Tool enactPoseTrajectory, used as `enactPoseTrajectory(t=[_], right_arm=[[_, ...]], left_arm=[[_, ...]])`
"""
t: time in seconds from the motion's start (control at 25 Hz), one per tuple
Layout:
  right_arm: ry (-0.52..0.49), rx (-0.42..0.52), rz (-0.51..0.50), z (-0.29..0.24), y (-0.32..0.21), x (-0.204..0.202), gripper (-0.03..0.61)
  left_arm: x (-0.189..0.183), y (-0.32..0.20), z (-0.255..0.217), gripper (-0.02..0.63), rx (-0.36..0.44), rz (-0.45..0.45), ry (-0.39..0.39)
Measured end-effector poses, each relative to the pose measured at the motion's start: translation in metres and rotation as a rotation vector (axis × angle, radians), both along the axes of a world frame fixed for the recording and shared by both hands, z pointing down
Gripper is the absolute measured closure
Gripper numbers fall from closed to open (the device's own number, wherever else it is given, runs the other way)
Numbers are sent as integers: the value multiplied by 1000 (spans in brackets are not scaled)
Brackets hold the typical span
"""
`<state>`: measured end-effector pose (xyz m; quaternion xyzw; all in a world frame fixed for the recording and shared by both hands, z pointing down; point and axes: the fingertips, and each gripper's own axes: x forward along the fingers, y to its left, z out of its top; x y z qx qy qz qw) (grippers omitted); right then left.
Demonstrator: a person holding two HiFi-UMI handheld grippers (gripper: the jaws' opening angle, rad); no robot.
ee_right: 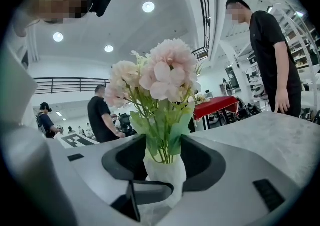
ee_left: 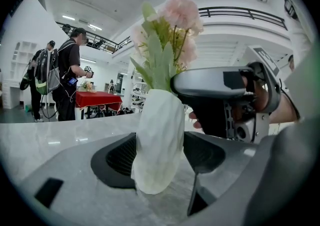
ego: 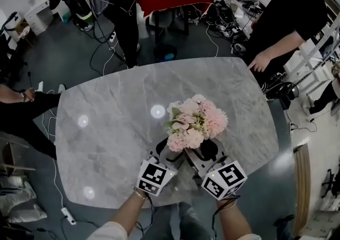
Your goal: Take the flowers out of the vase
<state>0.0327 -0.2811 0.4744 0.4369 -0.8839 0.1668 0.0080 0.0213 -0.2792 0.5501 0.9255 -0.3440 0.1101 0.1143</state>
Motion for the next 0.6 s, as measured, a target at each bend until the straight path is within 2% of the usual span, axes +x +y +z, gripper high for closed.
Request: enactPoseTrajectory(t=[0.36, 0.6], right_arm=[[-33, -12, -43, -5, -3, -4, 353], [-51, -79, 18, -1, -14, -2, 348]], left_arm=[[-1, 0, 1, 310, 1, 3, -7], [1, 0, 1, 311, 4, 2, -14]])
